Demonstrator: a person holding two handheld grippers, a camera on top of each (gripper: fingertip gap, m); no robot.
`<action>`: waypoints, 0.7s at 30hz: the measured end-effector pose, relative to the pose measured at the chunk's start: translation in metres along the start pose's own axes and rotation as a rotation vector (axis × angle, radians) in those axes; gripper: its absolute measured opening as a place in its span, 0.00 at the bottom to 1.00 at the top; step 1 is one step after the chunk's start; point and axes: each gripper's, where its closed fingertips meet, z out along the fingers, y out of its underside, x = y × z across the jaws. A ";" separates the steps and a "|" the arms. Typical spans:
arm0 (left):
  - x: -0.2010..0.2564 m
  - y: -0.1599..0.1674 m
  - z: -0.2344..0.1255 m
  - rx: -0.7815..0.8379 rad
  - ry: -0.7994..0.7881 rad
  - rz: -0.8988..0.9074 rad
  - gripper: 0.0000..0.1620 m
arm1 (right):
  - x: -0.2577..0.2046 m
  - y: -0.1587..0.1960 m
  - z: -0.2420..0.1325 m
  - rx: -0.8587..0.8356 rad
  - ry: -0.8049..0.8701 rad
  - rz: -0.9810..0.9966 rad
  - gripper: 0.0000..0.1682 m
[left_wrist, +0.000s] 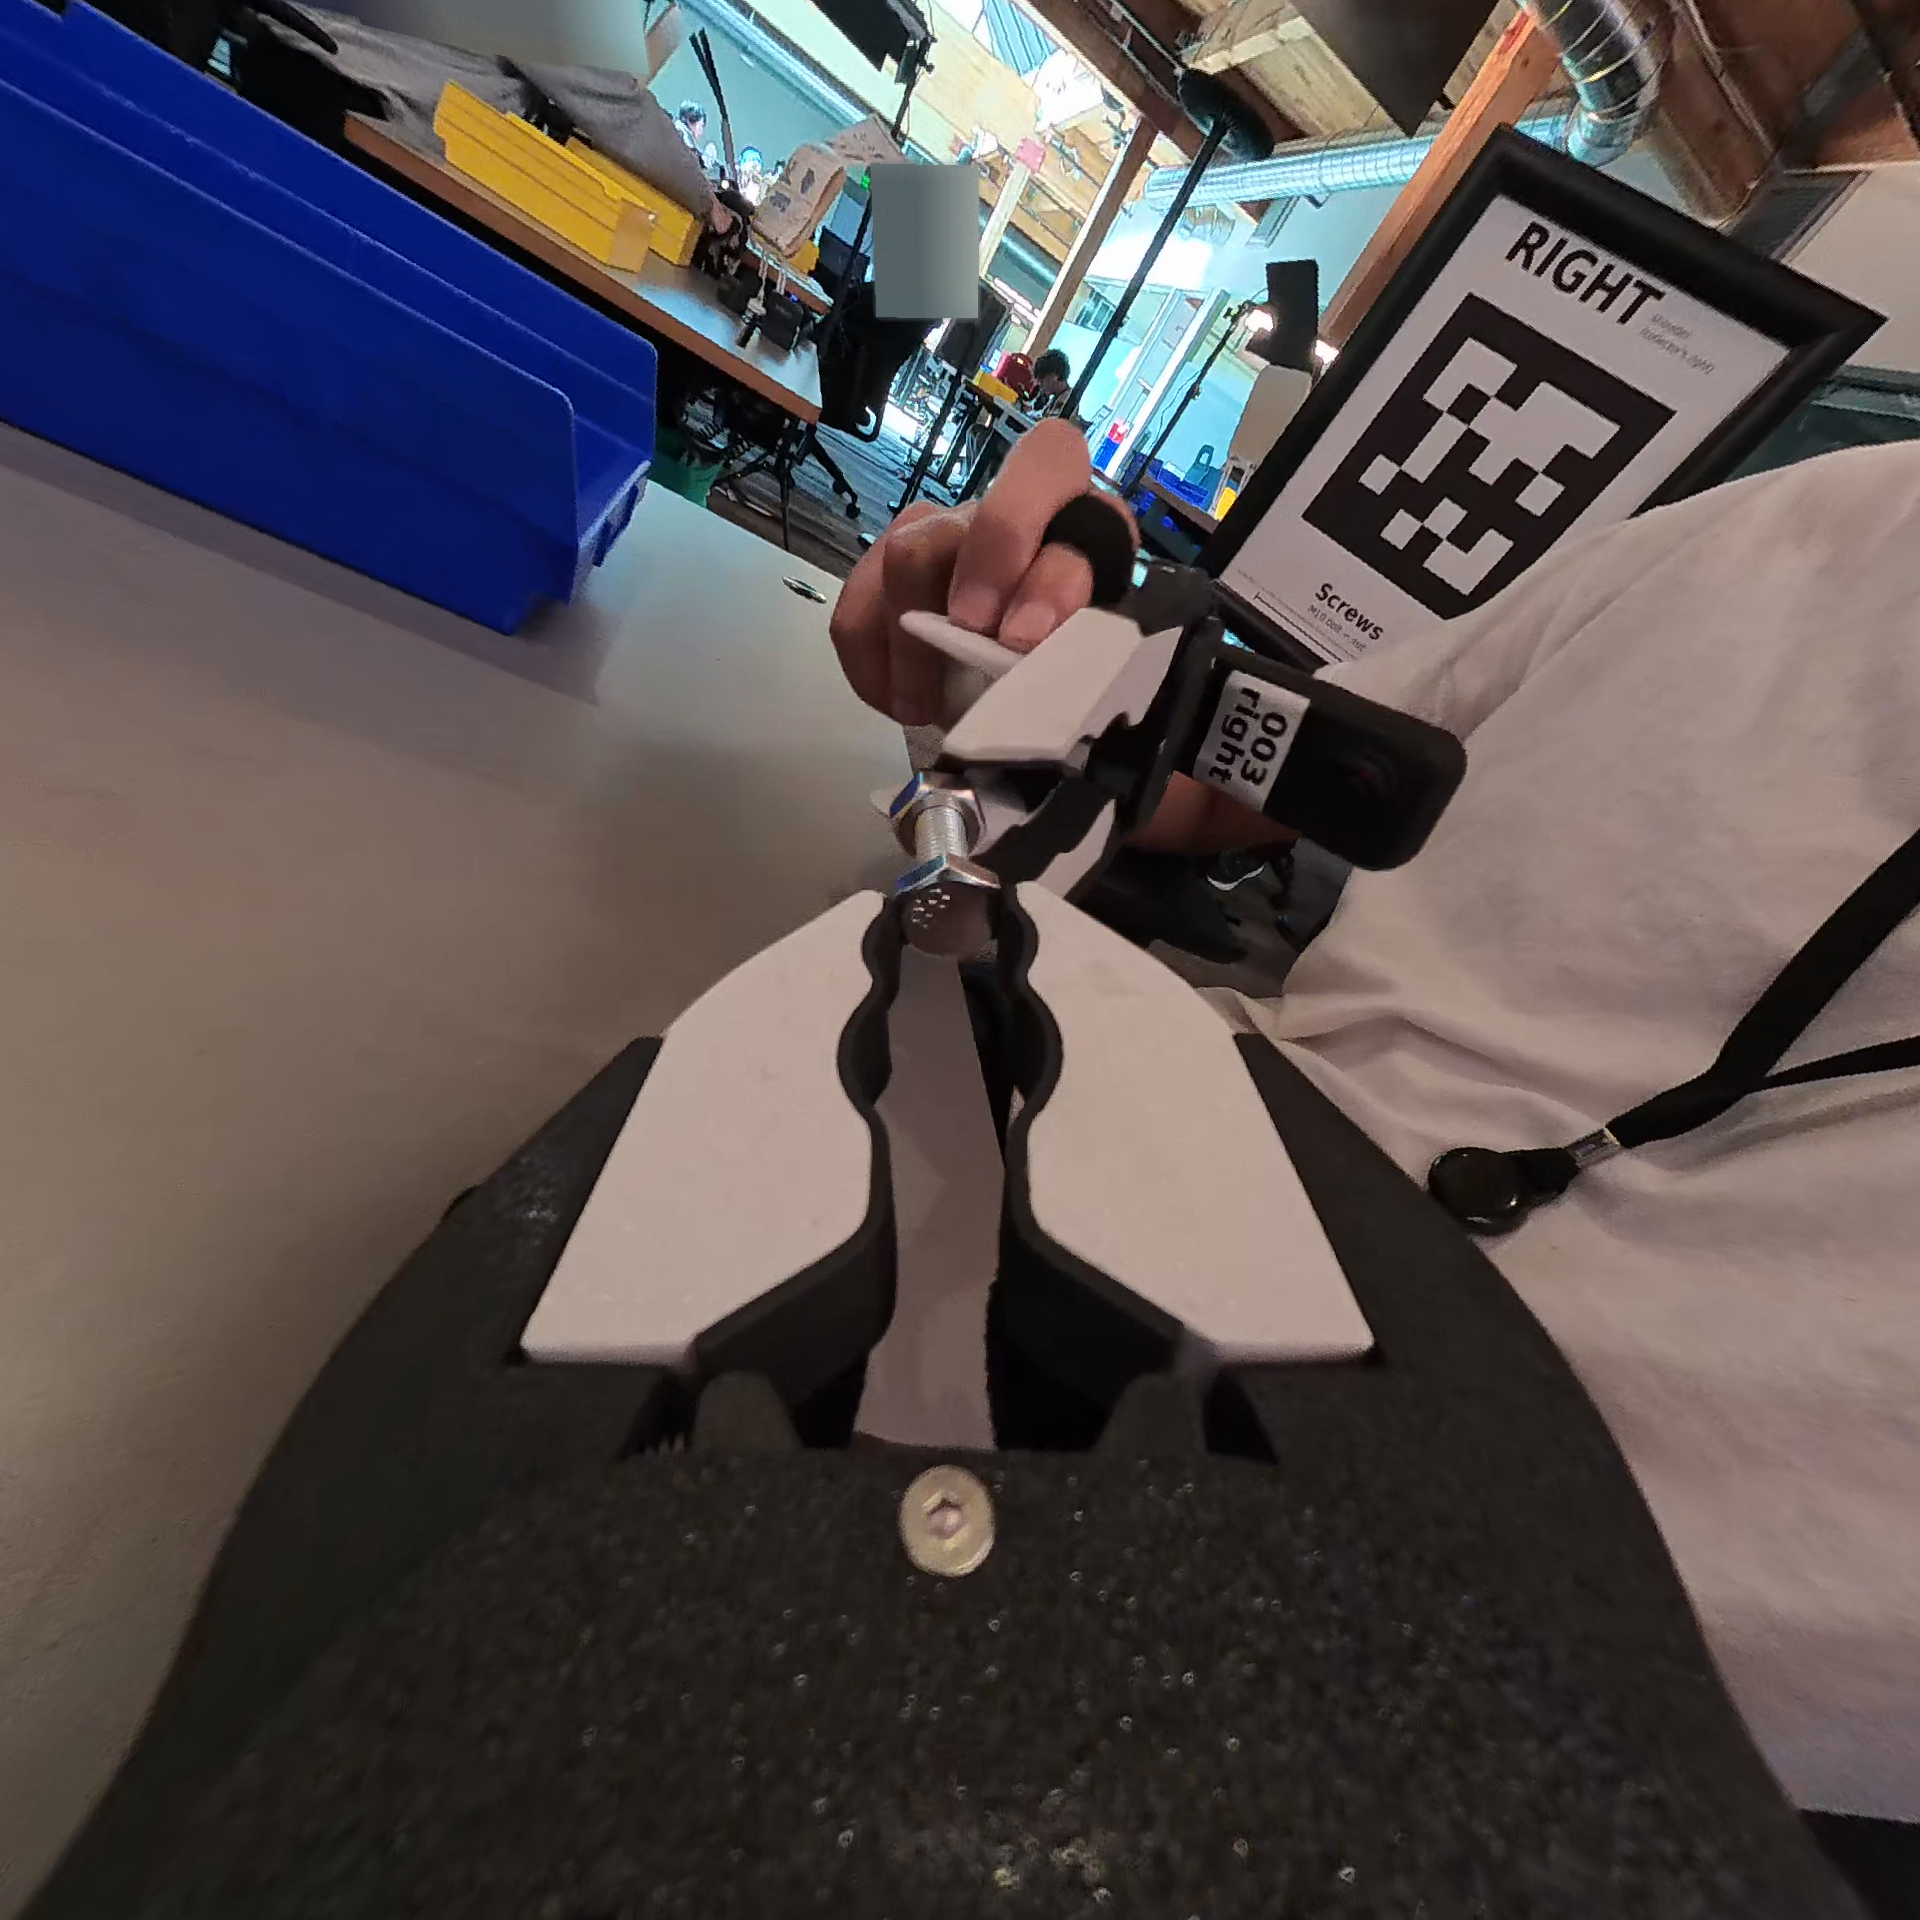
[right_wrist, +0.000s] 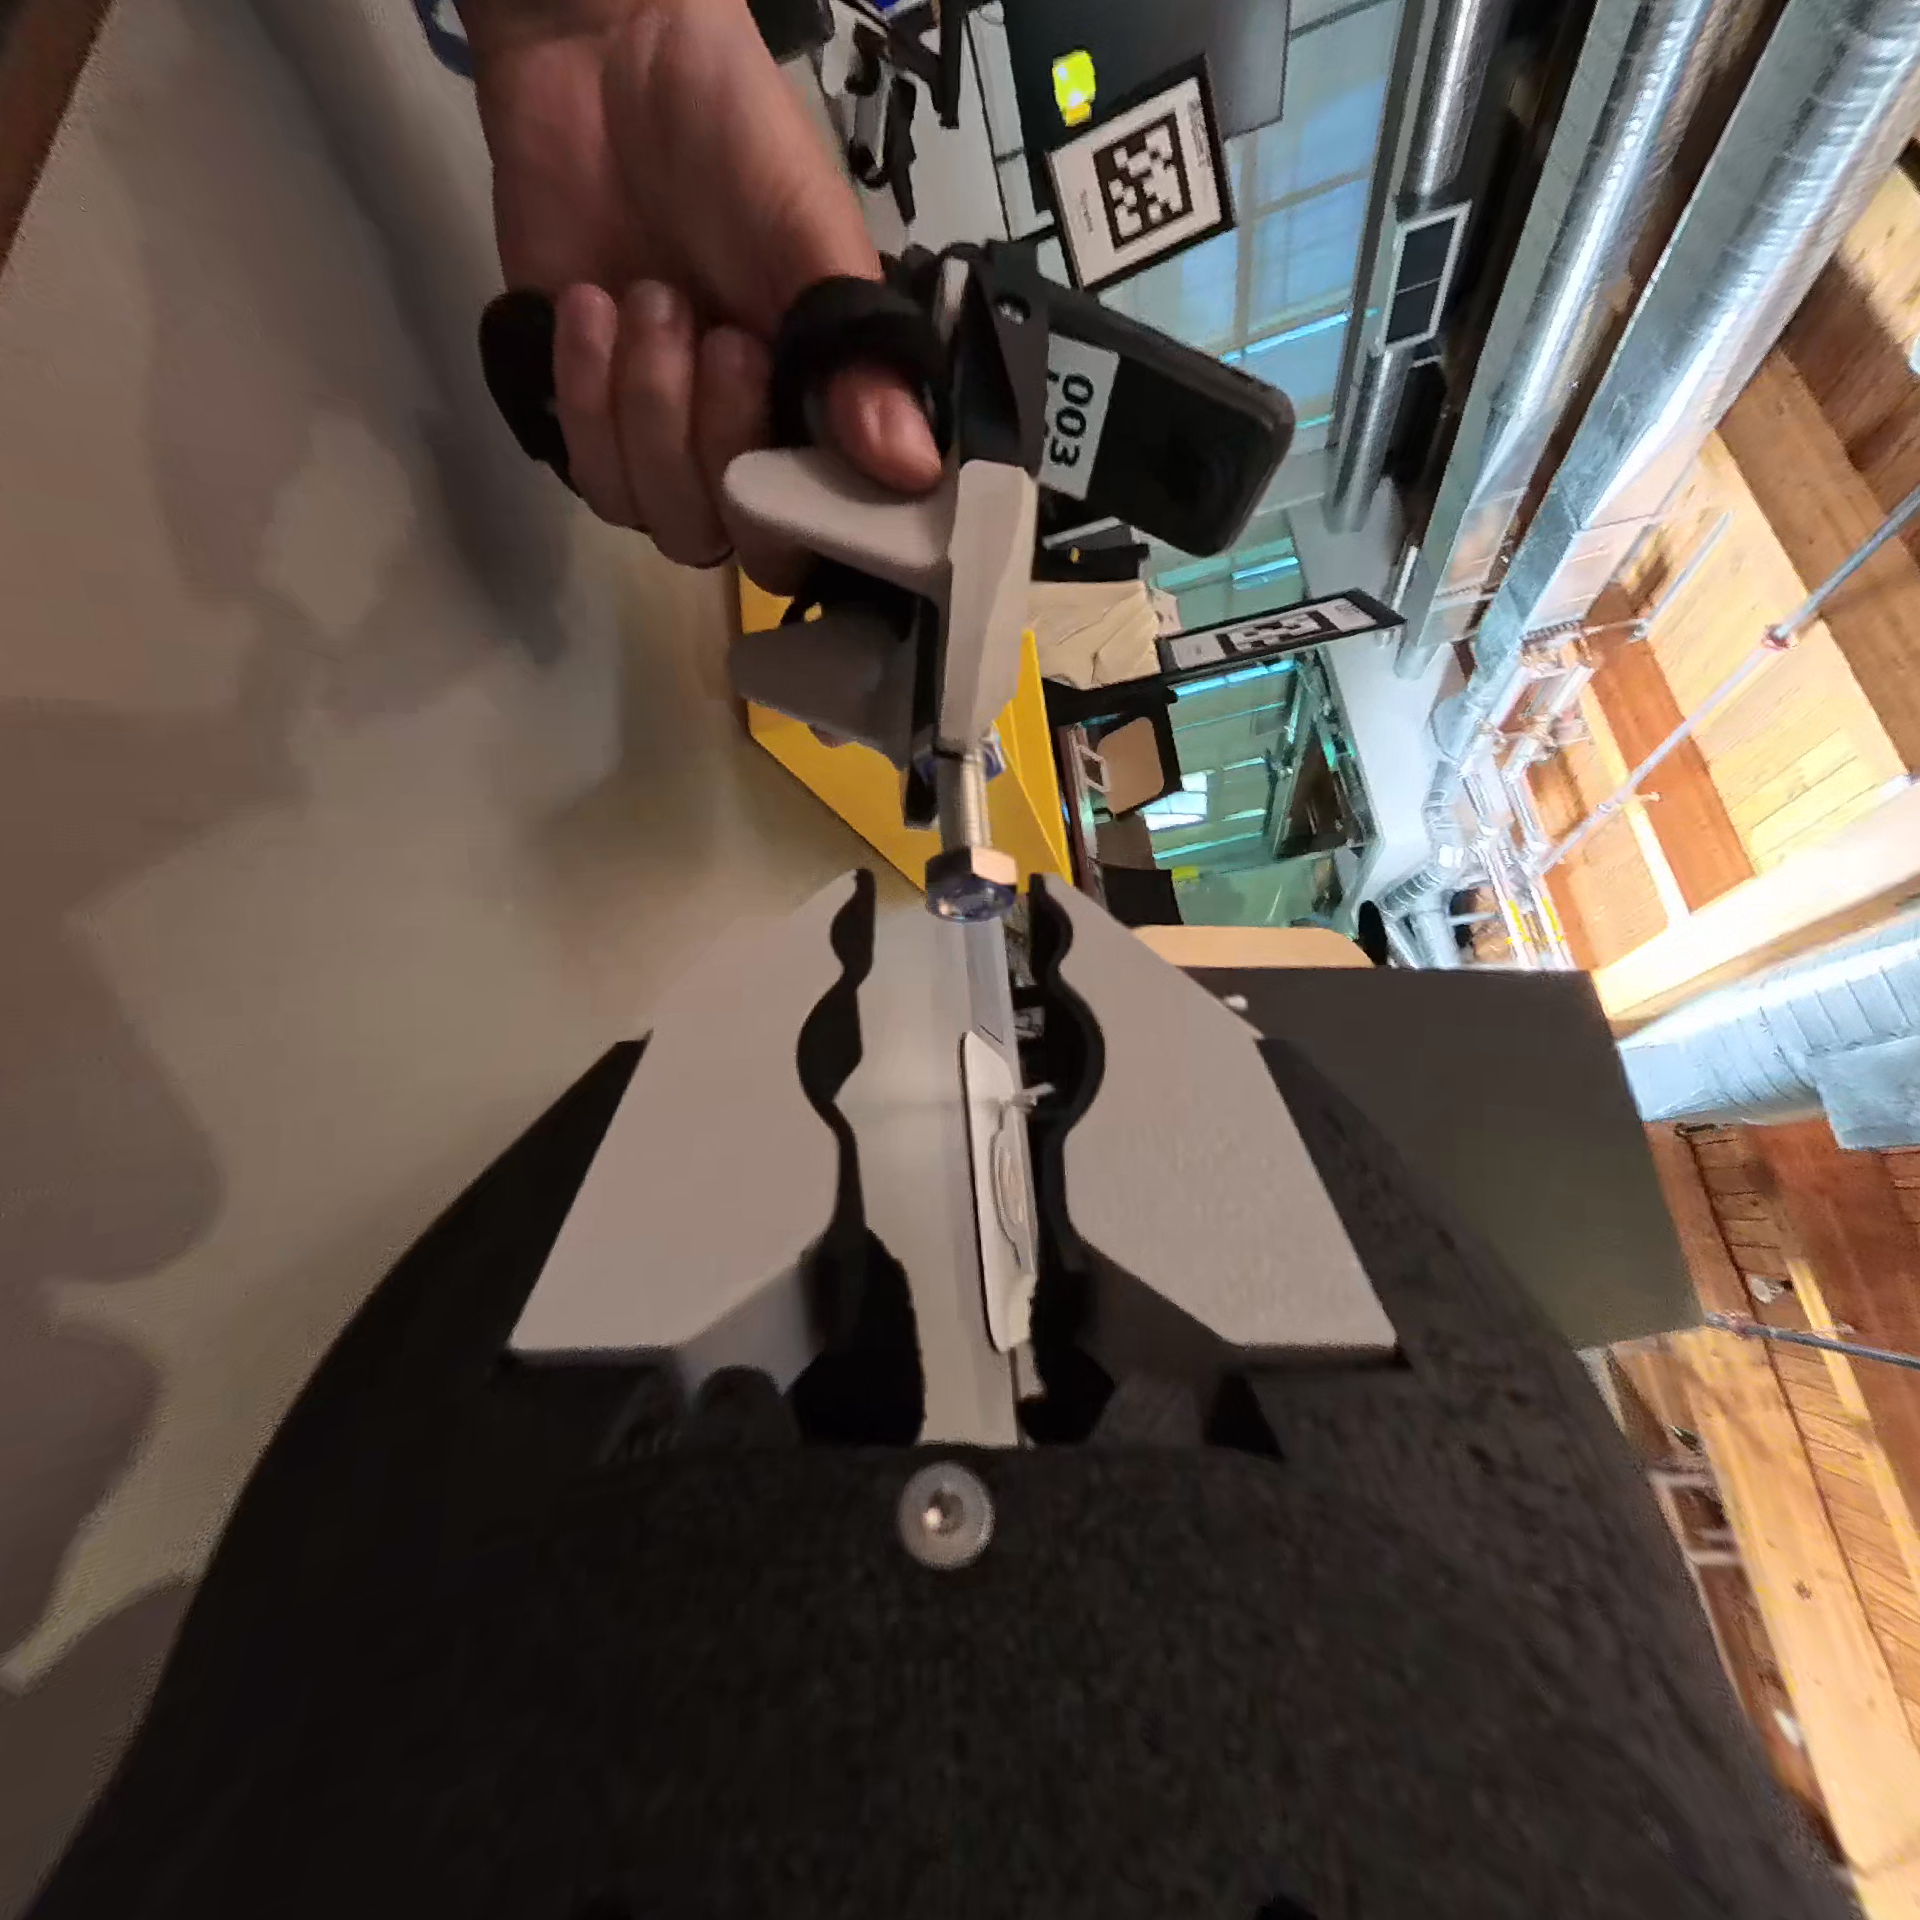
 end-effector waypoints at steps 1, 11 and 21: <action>0.001 0.001 0.001 -0.005 0.004 0.001 0.11 | 0.002 0.001 0.001 -0.004 0.020 -0.007 0.12; 0.008 0.002 0.003 -0.026 -0.002 0.080 0.11 | -0.003 -0.007 -0.006 0.122 -0.431 0.912 0.10; 0.005 -0.006 -0.003 0.007 -0.058 0.153 0.11 | 0.004 -0.012 0.000 0.237 -0.915 1.974 0.10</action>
